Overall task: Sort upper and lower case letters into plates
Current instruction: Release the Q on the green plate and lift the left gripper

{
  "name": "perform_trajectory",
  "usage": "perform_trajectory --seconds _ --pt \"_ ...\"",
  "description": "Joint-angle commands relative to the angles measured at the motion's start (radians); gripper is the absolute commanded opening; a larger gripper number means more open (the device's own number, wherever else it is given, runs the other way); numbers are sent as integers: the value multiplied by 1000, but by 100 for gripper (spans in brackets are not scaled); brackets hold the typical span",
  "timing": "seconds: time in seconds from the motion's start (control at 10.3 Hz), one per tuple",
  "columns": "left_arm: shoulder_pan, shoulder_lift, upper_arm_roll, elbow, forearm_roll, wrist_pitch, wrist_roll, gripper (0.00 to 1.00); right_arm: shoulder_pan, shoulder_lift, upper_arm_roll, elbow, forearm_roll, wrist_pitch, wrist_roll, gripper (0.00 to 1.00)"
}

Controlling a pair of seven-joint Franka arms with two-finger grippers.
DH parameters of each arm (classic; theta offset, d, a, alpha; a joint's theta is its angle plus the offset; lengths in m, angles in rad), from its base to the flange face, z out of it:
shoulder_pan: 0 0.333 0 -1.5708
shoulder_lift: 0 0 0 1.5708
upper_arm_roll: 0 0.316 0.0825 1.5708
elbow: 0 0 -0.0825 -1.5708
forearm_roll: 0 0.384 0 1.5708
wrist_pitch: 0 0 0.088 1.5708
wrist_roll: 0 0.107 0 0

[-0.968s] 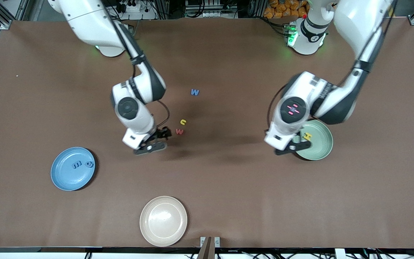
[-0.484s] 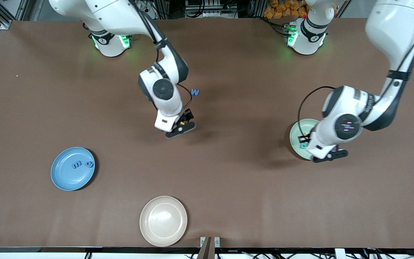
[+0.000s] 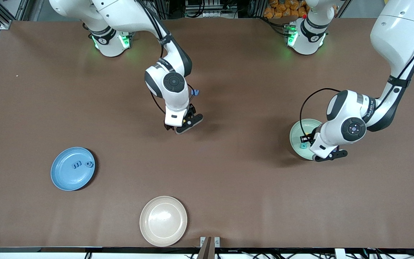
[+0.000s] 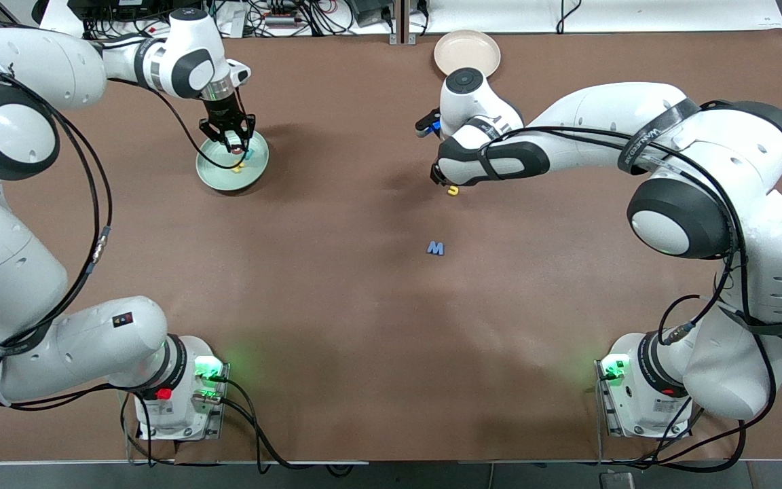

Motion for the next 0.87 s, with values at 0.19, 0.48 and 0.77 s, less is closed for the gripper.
perform_trajectory --seconds 0.19,0.48,0.77 --pt "-18 -36 -27 -1 -25 -14 5 100 -47 8 1 4 -3 16 64 100" --pt "-15 -39 -119 22 -28 -89 -38 100 -43 58 1 47 -3 18 346 100" --pt "-18 -39 -192 22 -28 -97 -206 100 -37 114 2 83 -1 27 598 100"
